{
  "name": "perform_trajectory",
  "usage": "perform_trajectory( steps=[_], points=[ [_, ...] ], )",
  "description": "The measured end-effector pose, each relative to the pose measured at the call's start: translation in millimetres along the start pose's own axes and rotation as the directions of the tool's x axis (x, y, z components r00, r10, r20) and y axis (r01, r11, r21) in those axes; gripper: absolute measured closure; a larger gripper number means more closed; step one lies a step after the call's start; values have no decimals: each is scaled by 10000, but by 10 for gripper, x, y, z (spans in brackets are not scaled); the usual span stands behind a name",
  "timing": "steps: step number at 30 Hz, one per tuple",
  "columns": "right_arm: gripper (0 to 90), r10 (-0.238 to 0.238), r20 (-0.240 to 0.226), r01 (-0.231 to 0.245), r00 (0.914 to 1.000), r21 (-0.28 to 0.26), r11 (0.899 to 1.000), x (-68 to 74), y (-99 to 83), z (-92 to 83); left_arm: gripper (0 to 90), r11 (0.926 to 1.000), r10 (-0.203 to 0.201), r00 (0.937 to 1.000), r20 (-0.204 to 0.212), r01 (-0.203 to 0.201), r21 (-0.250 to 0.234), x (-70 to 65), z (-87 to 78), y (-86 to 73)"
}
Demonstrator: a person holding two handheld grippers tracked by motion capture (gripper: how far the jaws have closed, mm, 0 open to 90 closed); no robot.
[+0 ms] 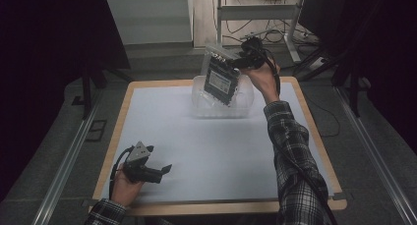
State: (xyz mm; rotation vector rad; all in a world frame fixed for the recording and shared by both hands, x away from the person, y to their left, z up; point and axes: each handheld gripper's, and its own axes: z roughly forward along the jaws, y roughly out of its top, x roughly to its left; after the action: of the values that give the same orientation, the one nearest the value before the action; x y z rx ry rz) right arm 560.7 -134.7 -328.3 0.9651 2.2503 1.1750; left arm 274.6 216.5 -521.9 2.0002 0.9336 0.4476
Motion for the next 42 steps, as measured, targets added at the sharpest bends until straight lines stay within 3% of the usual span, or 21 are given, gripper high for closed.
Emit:
perform_trajectory(
  steps=[31, 42],
  points=[
    [126, -140, -434, 130, 9990, -246, 9996, 76, -269, -387, 16, 10000, 32, 10000, -8, -32, 56, -13, 4, 2],
    [45, 289, -428, -313, 9987, -565, 9979, 101, -418, -539, 15, 9999, 67, 10000, -37, -67, 75, -16, 5, 2]
  ],
)
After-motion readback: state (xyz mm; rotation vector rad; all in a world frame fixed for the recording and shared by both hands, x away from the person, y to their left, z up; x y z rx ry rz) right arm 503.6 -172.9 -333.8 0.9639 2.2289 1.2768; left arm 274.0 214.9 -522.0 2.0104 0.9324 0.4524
